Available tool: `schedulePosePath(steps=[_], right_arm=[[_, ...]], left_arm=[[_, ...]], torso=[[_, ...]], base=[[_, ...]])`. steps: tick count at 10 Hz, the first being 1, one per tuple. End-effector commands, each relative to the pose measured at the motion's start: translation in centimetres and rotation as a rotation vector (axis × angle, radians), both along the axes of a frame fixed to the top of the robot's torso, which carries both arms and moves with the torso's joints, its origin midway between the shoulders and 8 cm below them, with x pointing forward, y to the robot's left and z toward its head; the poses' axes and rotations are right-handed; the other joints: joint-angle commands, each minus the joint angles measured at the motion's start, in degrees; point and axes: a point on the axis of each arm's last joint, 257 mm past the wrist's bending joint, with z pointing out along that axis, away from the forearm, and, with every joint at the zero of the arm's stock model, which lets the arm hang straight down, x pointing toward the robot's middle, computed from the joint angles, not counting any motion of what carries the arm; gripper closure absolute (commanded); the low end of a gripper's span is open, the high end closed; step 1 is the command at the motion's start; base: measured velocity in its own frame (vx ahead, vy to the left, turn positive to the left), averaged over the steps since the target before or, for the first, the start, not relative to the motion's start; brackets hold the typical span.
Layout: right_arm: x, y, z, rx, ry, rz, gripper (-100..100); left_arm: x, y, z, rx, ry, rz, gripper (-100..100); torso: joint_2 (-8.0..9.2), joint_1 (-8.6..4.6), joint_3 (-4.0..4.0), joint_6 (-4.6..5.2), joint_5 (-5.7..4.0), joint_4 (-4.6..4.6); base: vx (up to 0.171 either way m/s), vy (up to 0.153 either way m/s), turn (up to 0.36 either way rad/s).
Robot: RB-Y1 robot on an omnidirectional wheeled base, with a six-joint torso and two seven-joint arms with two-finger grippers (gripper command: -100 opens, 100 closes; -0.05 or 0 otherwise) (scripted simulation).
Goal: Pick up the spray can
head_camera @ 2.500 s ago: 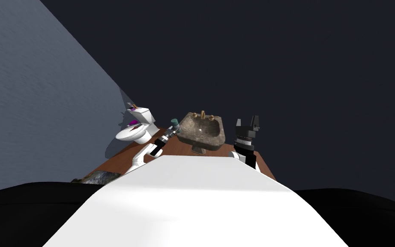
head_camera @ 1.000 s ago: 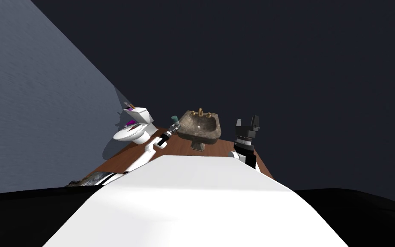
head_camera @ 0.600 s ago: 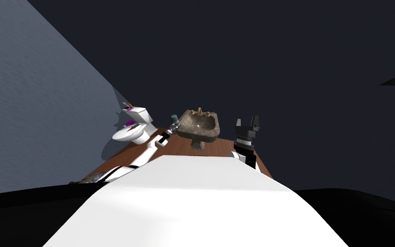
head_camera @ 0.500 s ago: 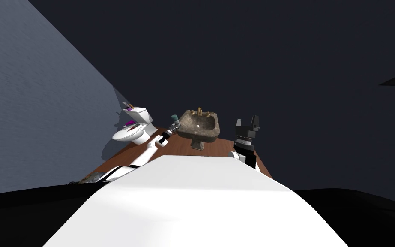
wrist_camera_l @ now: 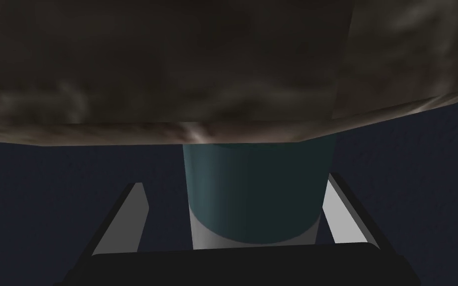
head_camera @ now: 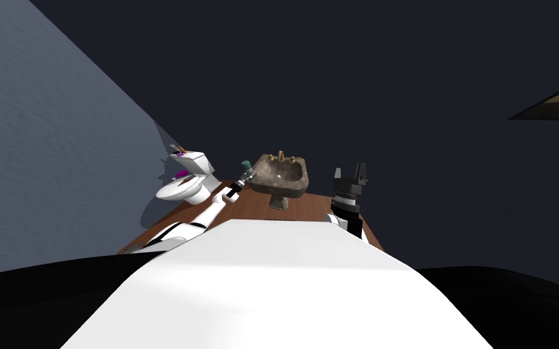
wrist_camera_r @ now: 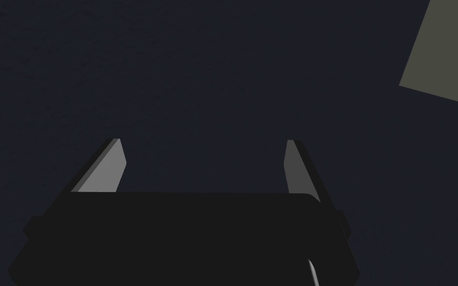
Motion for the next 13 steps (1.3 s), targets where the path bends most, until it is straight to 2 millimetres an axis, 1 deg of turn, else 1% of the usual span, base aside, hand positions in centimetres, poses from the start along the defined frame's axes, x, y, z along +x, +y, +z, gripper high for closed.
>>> schedulePosePath(steps=[1, 2, 4, 5, 6, 8, 10, 11, 12, 13], right_arm=[[0.0, 0.0, 0.0, 0.0, 0.0, 0.0, 0], [0.0, 0.0, 0.0, 0.0, 0.0, 0.0, 0], [0.0, 0.0, 0.0, 0.0, 0.0, 0.0, 0], [0.0, 0.0, 0.0, 0.0, 0.0, 0.0, 0], [0.0, 0.0, 0.0, 0.0, 0.0, 0.0, 0], [0.0, 0.0, 0.0, 0.0, 0.0, 0.0, 0], [0.0, 0.0, 0.0, 0.0, 0.0, 0.0, 0], [0.0, 0.0, 0.0, 0.0, 0.0, 0.0, 0], [0.0, 0.0, 0.0, 0.0, 0.0, 0.0, 0], [0.0, 0.0, 0.0, 0.0, 0.0, 0.0, 0]], left_arm=[[1.2, -0.3, 1.0, -0.002, -0.022, -0.007, -100], [1.9, 0.0, 1.3, 0.002, -0.025, -0.001, -100], [1.6, 1.8, -1.1, 0.011, 0.024, 0.036, -100], [1.6, 1.9, -1.2, 0.011, 0.026, 0.037, -100], [2.7, 1.0, 0.2, 0.002, -0.006, 0.018, -100], [4.1, 1.2, 1.5, 0.007, -0.022, 0.024, -100], [3.8, 2.9, -0.5, 0.015, 0.021, 0.058, -100], [5.1, 2.2, 1.2, 0.01, -0.016, 0.043, -100], [5.7, 2.8, 1.5, 0.014, -0.014, 0.057, -100], [6.0, 3.6, 1.1, 0.019, -0.001, 0.075, -100]], torso=[[0.0, 0.0, 0.0, 0.0, 0.0, 0.0], [0.07, -0.03, 0.06, -0.01, -0.01, 0.04], [-0.16, -0.03, -0.07, -0.03, -0.01, -0.01], [-0.23, -0.01, -0.11, -0.04, 0.0, -0.03], [-0.27, -0.01, -0.14, -0.02, 0.0, -0.04], [0.08, -0.06, 0.07, -0.01, -0.02, 0.04], [-0.13, -0.05, -0.05, -0.02, -0.01, 0.0], [-0.21, -0.04, -0.1, -0.03, -0.01, -0.02], [-0.04, -0.11, -0.01, 0.02, -0.02, 0.01], [0.06, -0.09, 0.06, 0.02, -0.03, 0.05]], base=[[-0.106, -0.004, -0.068], [-0.051, -0.005, 0.012], [0.001, -0.002, 0.004], [0.01, 0.001, 0.004], [-0.081, -0.011, -0.101], [-0.082, -0.001, -0.032], [-0.009, -0.002, 0.003], [-0.076, -0.02, -0.102], [-0.104, 0.0, -0.055], [-0.054, 0.002, -0.004]])
